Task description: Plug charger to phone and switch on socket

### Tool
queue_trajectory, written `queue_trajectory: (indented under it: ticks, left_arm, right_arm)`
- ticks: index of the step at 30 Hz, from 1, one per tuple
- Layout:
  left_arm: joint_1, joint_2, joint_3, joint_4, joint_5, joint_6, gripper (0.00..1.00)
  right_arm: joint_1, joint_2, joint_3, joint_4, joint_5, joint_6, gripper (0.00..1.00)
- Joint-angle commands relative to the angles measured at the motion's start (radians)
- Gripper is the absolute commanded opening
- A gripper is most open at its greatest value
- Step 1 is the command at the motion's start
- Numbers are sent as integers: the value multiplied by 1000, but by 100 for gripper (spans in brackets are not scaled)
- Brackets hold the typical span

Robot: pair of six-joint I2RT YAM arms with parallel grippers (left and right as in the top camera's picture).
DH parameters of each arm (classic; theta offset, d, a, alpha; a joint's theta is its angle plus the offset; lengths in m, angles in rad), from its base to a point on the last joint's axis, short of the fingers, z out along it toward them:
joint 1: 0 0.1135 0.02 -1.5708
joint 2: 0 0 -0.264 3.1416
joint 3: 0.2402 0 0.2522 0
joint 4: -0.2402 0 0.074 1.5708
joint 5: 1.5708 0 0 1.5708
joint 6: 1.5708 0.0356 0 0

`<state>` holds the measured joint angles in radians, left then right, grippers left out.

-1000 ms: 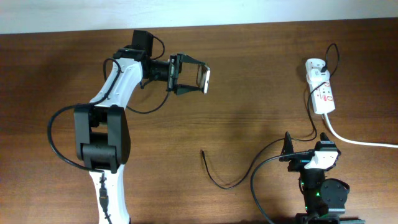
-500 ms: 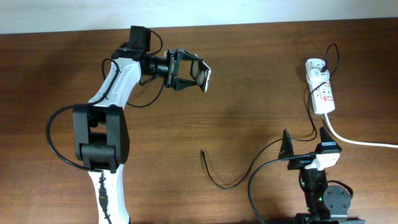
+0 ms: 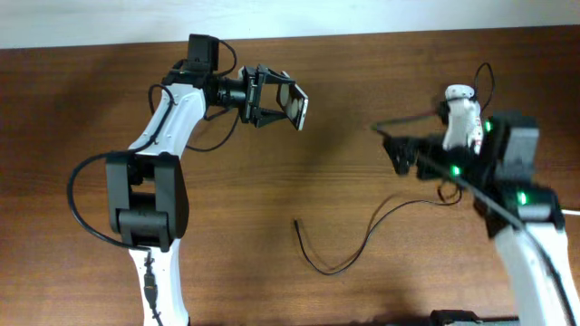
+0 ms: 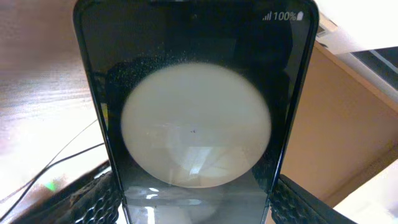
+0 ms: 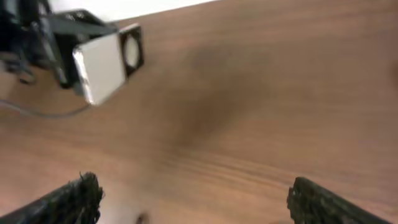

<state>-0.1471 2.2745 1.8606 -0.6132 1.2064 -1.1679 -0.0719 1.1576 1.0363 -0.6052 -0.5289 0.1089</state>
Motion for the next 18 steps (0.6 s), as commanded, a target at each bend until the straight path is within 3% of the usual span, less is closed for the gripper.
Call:
queue_trajectory:
  ticks: [1, 2, 4, 12, 18]
  left_arm:
    - [7, -9, 22, 15, 24, 6, 0]
    - [7, -9, 22, 15, 24, 6, 0]
    - [7, -9, 22, 25, 22, 4, 0]
    - [-14, -9, 22, 37, -52, -37, 0]
    - [-94, -9, 22, 143, -52, -166, 0]
  right_arm:
    - [7, 149, 76, 108, -314, 5, 99]
    - [7, 193, 76, 180, -435, 5, 99]
    - [15, 231, 76, 207, -446, 5, 99]
    - [277, 245, 76, 214, 14, 84, 99]
    - [308, 259, 75, 266, 97, 182, 99]
